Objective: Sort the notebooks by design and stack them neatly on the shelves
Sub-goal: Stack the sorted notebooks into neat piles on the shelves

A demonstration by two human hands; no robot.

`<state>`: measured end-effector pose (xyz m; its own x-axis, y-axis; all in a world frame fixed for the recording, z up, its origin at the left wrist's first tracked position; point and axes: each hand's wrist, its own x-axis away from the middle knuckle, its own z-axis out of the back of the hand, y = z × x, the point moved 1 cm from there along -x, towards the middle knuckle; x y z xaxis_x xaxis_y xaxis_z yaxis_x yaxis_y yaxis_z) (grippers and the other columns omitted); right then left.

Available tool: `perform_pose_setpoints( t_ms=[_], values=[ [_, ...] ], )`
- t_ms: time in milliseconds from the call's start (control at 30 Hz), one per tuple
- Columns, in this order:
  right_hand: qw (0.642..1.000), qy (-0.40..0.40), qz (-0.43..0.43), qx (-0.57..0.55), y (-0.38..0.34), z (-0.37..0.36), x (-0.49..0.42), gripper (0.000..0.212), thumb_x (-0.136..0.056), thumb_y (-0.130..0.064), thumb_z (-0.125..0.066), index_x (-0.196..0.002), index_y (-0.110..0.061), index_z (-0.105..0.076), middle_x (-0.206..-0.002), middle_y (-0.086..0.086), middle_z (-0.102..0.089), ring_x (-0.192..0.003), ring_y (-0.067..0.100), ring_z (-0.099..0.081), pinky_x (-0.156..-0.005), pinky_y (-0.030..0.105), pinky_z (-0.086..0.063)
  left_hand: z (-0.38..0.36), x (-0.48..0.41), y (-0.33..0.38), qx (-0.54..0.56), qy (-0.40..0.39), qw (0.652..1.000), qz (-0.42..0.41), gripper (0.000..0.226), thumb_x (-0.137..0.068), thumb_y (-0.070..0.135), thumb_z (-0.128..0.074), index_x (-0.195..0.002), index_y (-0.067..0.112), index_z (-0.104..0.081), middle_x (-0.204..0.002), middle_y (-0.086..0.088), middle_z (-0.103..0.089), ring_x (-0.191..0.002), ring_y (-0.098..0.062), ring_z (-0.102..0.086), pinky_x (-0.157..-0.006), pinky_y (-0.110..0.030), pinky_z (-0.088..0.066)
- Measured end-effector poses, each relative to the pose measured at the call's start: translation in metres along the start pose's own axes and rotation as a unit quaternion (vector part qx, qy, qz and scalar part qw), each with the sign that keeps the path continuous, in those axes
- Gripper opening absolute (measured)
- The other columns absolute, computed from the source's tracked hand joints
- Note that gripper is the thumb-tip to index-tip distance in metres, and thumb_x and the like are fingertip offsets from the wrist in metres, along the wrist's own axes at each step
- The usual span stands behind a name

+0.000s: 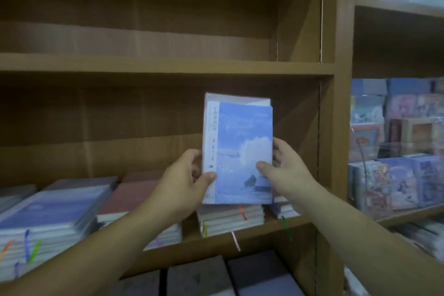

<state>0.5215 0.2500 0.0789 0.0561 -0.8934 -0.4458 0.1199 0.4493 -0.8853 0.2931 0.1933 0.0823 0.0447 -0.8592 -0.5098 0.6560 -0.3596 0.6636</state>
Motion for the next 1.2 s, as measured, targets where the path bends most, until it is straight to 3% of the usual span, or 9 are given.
perform_pose_setpoints(
  t_ms=[100, 233, 433, 567, 767, 900, 1000, 1067, 1200],
  values=[
    [0.999, -0.012, 0.043, 0.027, 0.004, -0.016, -0.005, 0.051, -0.099, -0.007, -0.062, -0.140, -0.034, -0.045, -0.128, -0.019, -0.060, -0.116, 0.001, -0.058, -0.091, 0.023, -0.052, 0.005, -0.007, -0.013, -0.055, 0.008, 0.998, 0.015, 0.043, -0.092, 0.045, -0.068, -0.124, 0.028, -0.046, -0.093, 0.004, -0.070, -0.084, -0.013, -0.069, -0.077, -0.046, -0.060],
    [0.994, -0.024, 0.052, 0.091, 0.016, -0.023, -0.011, 0.038, -0.102, -0.012, -0.057, -0.126, -0.039, -0.048, -0.122, -0.021, -0.061, -0.116, -0.002, -0.056, -0.101, 0.032, -0.049, 0.003, -0.003, -0.024, -0.114, -0.012, 0.993, 0.002, 0.026, -0.094, 0.049, -0.058, -0.107, 0.031, -0.045, -0.102, 0.002, -0.071, -0.092, -0.020, -0.069, -0.077, -0.047, -0.059],
    [0.966, -0.050, 0.071, 0.242, 0.033, -0.024, -0.008, 0.024, -0.106, -0.027, -0.045, -0.129, -0.033, -0.042, -0.116, -0.012, -0.063, -0.104, 0.010, -0.062, -0.091, 0.043, -0.056, -0.007, 0.003, -0.028, -0.283, -0.025, 0.958, -0.029, 0.032, -0.107, 0.041, -0.036, -0.131, 0.021, -0.044, -0.119, -0.009, -0.063, -0.111, -0.030, -0.055, -0.101, -0.043, -0.044],
    [0.951, -0.037, 0.079, 0.296, 0.042, -0.028, -0.007, 0.016, -0.105, -0.023, -0.046, -0.119, -0.027, -0.039, -0.097, 0.004, -0.063, -0.086, 0.024, -0.063, -0.080, 0.051, -0.053, -0.019, 0.009, -0.029, -0.345, -0.053, 0.937, -0.012, 0.047, -0.102, 0.022, -0.043, -0.145, 0.007, -0.029, -0.124, -0.008, -0.060, -0.118, -0.028, -0.050, -0.118, -0.044, -0.027],
    [0.979, -0.016, 0.076, 0.187, 0.035, -0.023, -0.004, 0.033, -0.105, -0.019, -0.050, -0.135, -0.031, -0.049, -0.123, -0.018, -0.064, -0.112, 0.002, -0.060, -0.096, 0.031, -0.052, -0.009, 0.001, -0.025, -0.191, -0.036, 0.981, -0.007, 0.013, -0.104, 0.027, -0.045, -0.111, 0.016, -0.047, -0.109, -0.012, -0.065, -0.102, -0.030, -0.056, -0.091, -0.043, -0.048],
    [0.983, -0.004, 0.076, 0.169, 0.015, -0.017, -0.003, 0.022, -0.106, -0.020, -0.049, -0.121, -0.031, -0.060, -0.105, -0.018, -0.069, -0.086, -0.013, -0.063, -0.064, 0.007, -0.047, 0.002, -0.003, -0.015, -0.114, -0.046, 0.992, 0.023, 0.024, -0.103, 0.041, -0.046, -0.105, 0.019, -0.055, -0.106, -0.003, -0.064, -0.099, -0.022, -0.061, -0.087, -0.043, -0.054],
    [0.980, -0.027, 0.017, 0.198, 0.005, -0.018, -0.005, 0.024, -0.106, -0.023, -0.047, -0.094, -0.022, -0.067, -0.074, -0.010, -0.063, -0.059, 0.001, -0.058, -0.052, 0.015, -0.041, 0.005, -0.007, -0.004, -0.097, -0.029, 0.994, 0.041, 0.028, -0.103, 0.038, -0.049, -0.099, 0.013, -0.060, -0.095, -0.006, -0.067, -0.094, -0.030, -0.065, -0.076, -0.033, -0.052],
    [0.972, -0.035, -0.029, 0.232, 0.006, -0.019, -0.009, 0.035, -0.106, -0.023, -0.044, -0.080, -0.009, -0.062, -0.065, 0.003, -0.049, -0.059, 0.017, -0.048, -0.055, 0.026, -0.037, 0.006, -0.013, 0.001, -0.128, -0.021, 0.990, 0.045, 0.026, -0.102, 0.034, -0.048, -0.094, 0.013, -0.059, -0.090, -0.009, -0.065, -0.090, -0.032, -0.064, -0.070, -0.033, -0.048],
    [0.965, -0.015, -0.061, 0.253, 0.014, -0.022, -0.016, 0.031, -0.101, -0.012, -0.042, -0.100, 0.010, -0.064, -0.078, 0.030, -0.058, -0.068, 0.031, -0.050, -0.059, 0.036, -0.044, -0.007, -0.014, -0.002, -0.200, -0.066, 0.974, 0.080, 0.021, -0.101, 0.022, -0.047, -0.106, 0.006, -0.059, -0.094, -0.007, -0.062, -0.090, -0.028, -0.063, -0.071, -0.028, -0.044]
  ],
)
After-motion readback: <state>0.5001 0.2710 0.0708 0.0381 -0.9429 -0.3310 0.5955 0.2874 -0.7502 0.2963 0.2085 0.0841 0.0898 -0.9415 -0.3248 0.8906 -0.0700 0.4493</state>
